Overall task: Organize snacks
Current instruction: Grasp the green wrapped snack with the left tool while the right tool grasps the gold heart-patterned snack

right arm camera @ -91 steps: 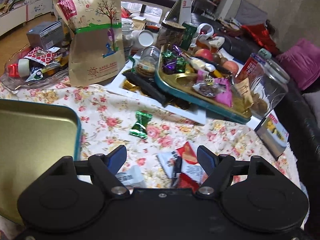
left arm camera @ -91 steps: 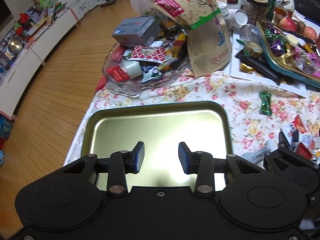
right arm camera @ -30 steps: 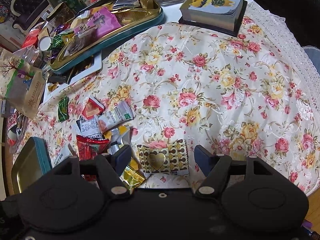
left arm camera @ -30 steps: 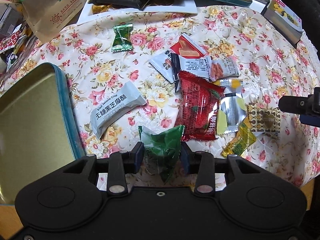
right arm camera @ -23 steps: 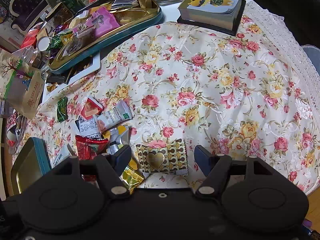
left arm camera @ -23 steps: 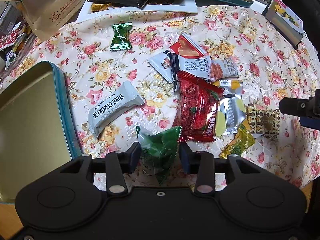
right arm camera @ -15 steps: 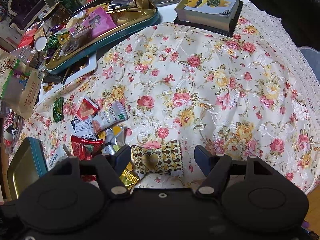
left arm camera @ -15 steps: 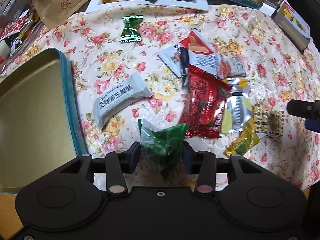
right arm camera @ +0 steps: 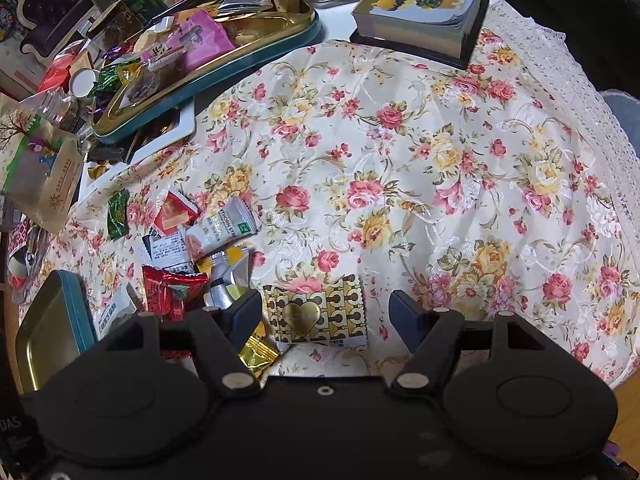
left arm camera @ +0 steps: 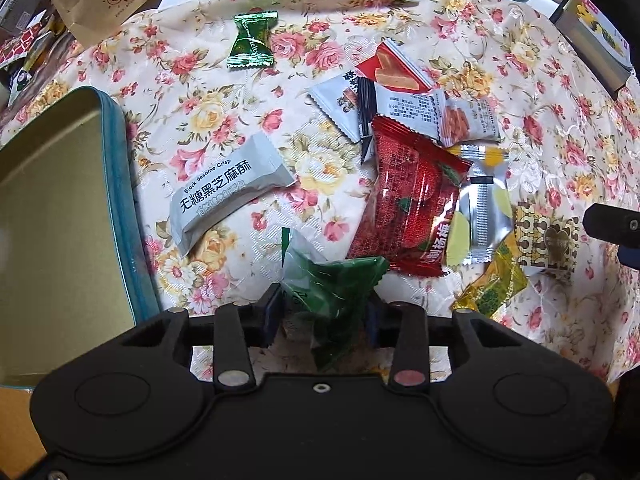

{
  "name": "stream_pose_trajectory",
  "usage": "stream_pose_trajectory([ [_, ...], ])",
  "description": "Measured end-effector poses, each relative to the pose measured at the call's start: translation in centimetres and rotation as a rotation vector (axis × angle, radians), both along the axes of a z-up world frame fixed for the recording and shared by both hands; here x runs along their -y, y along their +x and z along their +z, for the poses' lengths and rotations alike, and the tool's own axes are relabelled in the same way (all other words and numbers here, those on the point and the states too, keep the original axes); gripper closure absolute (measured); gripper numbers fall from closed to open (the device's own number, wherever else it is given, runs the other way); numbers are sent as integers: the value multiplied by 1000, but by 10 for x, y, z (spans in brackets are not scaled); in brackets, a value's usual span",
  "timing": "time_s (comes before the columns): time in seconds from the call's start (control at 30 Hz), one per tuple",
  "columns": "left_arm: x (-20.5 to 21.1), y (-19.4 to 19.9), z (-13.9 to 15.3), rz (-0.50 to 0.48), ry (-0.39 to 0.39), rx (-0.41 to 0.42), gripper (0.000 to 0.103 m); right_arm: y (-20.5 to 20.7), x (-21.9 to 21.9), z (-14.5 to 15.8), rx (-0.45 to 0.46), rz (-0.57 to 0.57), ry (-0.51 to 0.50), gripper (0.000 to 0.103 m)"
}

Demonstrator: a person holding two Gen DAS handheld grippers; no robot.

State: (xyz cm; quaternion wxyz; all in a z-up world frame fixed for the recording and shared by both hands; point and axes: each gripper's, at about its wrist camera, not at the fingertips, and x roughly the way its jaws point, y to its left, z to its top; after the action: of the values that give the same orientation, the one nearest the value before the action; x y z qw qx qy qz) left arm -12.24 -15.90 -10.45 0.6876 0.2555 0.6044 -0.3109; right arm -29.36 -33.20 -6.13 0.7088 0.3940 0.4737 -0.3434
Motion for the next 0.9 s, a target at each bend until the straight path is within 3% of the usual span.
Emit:
stream_pose_trajectory([
  [0.27, -5, -4, 1, 17, 28, -36, 56, -1, 2, -13, -24, -18, 41, 28],
  [0.43, -11, -4, 7, 17, 39, -14, 56, 4, -3, -21, -36, -8, 81, 28],
  [0.67, -15, 0, 27, 24, 25, 35, 56, 5, -4, -42, 6, -64, 308, 28],
  [0.8, -15, 0, 35, 16, 14, 64, 56, 4, 5, -48, 16, -141, 306, 28],
  [0.9, -16, -2, 40, 9, -5, 71, 56, 7, 12, -41, 27, -202, 230, 28],
])
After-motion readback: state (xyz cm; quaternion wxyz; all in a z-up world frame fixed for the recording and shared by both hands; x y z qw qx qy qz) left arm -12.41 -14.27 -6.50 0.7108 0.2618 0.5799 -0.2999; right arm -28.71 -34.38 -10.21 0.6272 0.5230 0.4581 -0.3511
